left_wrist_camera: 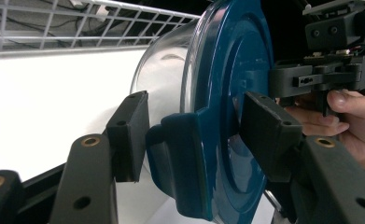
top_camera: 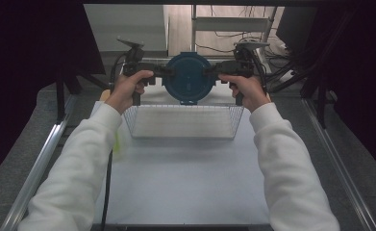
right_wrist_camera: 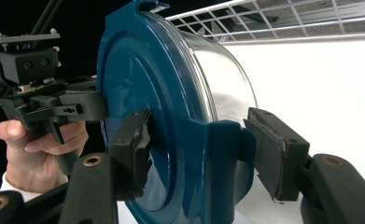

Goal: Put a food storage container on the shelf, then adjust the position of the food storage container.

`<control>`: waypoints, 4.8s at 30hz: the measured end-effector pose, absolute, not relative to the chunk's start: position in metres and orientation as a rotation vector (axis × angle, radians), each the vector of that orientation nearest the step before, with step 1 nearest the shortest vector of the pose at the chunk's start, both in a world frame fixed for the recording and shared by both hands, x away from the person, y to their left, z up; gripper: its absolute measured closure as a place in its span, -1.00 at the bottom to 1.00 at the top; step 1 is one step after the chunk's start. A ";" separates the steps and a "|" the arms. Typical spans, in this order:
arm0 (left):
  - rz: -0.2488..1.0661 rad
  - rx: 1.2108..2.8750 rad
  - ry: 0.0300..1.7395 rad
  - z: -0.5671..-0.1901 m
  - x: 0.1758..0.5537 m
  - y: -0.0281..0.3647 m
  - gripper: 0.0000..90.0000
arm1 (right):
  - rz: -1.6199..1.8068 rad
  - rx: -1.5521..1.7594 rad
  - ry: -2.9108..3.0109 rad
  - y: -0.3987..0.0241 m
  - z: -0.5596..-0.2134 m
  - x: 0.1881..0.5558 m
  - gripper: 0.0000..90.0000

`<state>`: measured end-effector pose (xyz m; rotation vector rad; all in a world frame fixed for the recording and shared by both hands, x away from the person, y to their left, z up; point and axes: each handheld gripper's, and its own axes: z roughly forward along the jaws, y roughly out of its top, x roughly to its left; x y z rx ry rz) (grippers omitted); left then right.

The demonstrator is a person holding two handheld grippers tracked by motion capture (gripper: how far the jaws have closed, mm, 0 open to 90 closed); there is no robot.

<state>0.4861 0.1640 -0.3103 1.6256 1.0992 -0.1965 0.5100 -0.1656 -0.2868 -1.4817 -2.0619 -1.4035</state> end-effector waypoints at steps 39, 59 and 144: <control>-0.215 1.509 1.195 -0.334 0.515 0.161 -0.27 | -1.401 -1.686 -1.973 -0.153 -0.306 0.535 -0.39; 0.136 1.653 1.036 -0.306 0.416 0.160 -0.57 | -1.658 -1.394 -2.410 -0.183 -0.268 0.459 -0.52; 0.237 2.069 1.021 -0.466 0.271 0.163 -0.18 | -1.290 -1.202 -2.605 -0.240 -0.464 0.305 -0.35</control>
